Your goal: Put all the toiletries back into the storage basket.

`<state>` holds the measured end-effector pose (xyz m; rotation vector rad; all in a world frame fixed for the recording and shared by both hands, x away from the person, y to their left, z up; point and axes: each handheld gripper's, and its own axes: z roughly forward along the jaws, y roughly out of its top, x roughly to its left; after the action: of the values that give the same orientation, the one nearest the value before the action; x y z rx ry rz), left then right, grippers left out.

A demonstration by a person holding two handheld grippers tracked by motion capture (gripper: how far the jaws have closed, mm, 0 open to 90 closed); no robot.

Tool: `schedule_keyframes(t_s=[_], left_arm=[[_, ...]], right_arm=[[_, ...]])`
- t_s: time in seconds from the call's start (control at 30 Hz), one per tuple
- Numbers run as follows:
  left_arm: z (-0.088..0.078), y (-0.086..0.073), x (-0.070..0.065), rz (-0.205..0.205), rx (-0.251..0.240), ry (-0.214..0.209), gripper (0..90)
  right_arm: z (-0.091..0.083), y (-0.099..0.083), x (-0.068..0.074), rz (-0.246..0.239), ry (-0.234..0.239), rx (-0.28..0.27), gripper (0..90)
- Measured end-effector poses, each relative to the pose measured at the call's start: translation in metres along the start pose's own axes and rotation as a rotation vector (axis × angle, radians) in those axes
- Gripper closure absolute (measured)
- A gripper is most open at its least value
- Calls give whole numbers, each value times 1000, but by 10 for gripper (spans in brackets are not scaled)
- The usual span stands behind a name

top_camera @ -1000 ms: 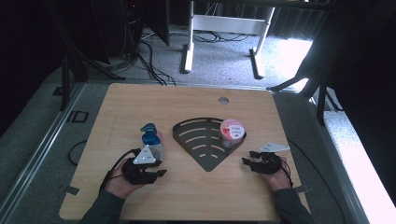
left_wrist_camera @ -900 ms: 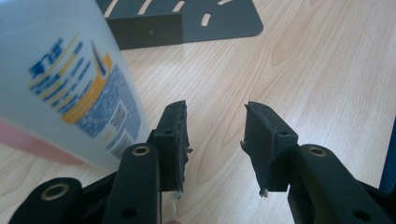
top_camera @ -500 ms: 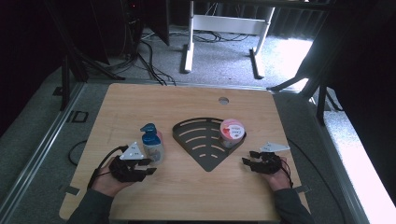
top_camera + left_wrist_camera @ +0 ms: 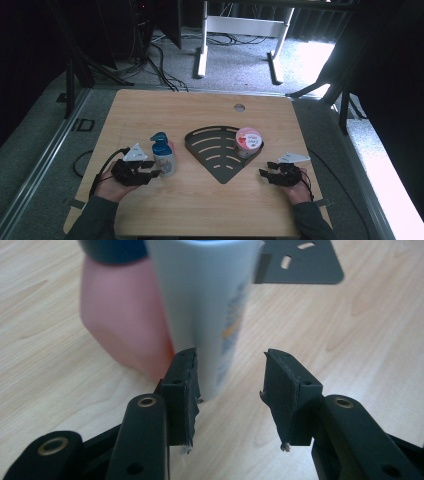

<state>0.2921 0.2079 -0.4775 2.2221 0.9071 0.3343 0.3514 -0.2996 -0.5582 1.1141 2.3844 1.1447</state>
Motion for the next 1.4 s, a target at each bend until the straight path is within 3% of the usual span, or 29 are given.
schedule_keyframes(t_s=[0.37, 0.53, 0.67, 1.13, 1.27, 1.4], left_arm=[[9, 0, 5, -4, 15, 16, 568], [9, 0, 0, 4, 30, -6, 593], [11, 1, -2, 14, 35, 3, 583], [13, 20, -3, 43, 34, 37, 545], [16, 22, -4, 34, 39, 45, 539], [15, 25, -6, 38, 55, 20, 548]], right_arm=[[0, 0, 0, -3, -2, 1, 465], [0, 0, 0, -4, -2, 1, 465], [0, 0, 0, -7, -3, 1, 465], [0, 0, 0, -8, -2, 1, 465], [0, 0, 0, -8, -2, 1, 465], [0, 0, 0, -8, -1, 1, 465]])
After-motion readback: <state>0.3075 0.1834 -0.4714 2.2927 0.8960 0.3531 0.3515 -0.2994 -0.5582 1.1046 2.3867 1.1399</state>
